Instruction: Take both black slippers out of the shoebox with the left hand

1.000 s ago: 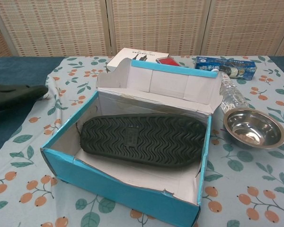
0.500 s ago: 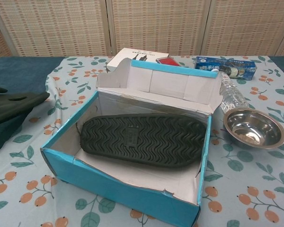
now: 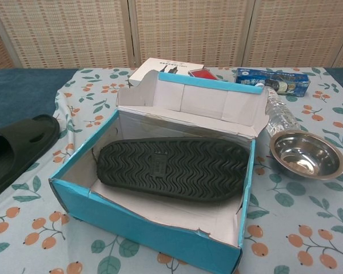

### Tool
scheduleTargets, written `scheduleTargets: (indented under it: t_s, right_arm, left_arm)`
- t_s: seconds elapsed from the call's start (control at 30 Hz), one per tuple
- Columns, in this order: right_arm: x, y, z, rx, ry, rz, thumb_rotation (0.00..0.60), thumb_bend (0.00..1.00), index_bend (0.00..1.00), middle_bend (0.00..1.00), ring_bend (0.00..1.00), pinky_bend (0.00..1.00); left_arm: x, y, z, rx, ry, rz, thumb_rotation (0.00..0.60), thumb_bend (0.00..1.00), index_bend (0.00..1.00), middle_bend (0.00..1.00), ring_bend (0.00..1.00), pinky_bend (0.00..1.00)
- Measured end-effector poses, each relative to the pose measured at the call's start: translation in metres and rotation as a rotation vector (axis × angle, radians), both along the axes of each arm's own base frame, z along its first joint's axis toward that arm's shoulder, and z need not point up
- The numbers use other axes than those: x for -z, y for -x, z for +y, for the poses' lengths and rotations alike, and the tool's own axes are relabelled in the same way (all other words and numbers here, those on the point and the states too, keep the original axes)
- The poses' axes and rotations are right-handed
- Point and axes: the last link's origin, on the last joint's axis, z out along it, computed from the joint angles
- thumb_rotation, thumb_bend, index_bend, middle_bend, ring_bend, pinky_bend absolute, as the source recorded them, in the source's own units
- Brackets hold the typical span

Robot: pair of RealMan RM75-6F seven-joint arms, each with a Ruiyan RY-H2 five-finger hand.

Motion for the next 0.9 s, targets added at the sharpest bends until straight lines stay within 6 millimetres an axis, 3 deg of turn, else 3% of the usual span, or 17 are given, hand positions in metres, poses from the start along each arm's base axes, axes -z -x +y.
scheduleTargets:
  t_s: [0.17, 0.43, 0.7, 0.9]
  right_arm:
    - [0.003, 0.000, -0.001, 0.001, -0.010, 0.006, 0.413, 0.13, 0.00, 0.00, 0.00, 0.00]
    - [0.006, -0.001, -0.001, -0.004, -0.021, 0.012, 0.414, 0.13, 0.00, 0.00, 0.00, 0.00]
    - [0.003, 0.001, -0.003, 0.007, -0.017, 0.008, 0.414, 0.13, 0.00, 0.00, 0.00, 0.00]
    - [0.001, 0.002, -0.003, 0.011, -0.016, 0.004, 0.413, 0.13, 0.00, 0.00, 0.00, 0.00]
  left_arm:
    - [-0.006, -0.033, -0.007, 0.105, -0.022, -0.145, 0.600, 0.35, 0.00, 0.00, 0.00, 0.07]
    - [-0.004, -0.118, -0.030, 0.364, 0.117, -0.280, 0.600, 0.35, 0.00, 0.00, 0.00, 0.09]
    - [0.027, -0.165, -0.019, 0.459, 0.246, -0.184, 0.600, 0.35, 0.00, 0.00, 0.00, 0.11]
    - [0.053, -0.180, -0.002, 0.462, 0.274, -0.107, 0.600, 0.35, 0.00, 0.00, 0.00, 0.11]
